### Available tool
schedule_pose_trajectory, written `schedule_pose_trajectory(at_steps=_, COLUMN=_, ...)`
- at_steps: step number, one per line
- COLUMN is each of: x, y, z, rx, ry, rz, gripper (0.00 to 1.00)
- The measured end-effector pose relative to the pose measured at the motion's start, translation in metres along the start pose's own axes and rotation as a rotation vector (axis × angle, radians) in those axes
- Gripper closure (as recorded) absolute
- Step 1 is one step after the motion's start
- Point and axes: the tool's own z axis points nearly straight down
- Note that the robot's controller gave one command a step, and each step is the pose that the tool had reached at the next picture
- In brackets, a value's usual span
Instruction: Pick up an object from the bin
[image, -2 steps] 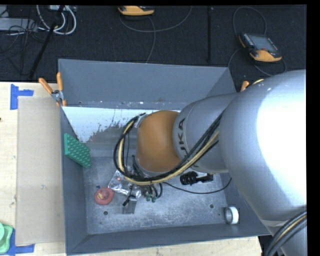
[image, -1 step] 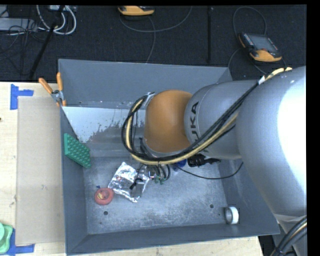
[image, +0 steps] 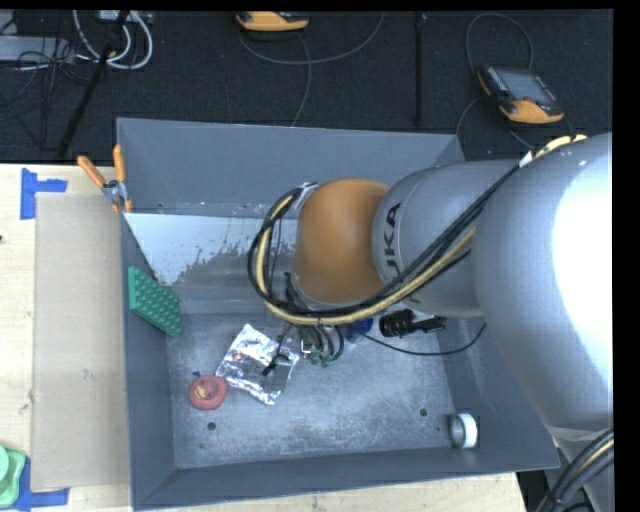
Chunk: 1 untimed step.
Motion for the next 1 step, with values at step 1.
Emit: schedule_pose_trajectory(at_steps=1, x=-0.0026, y=-0.0047, z=0.031, rx=0.001, ry=0.005, rz=0.078, gripper=0.0)
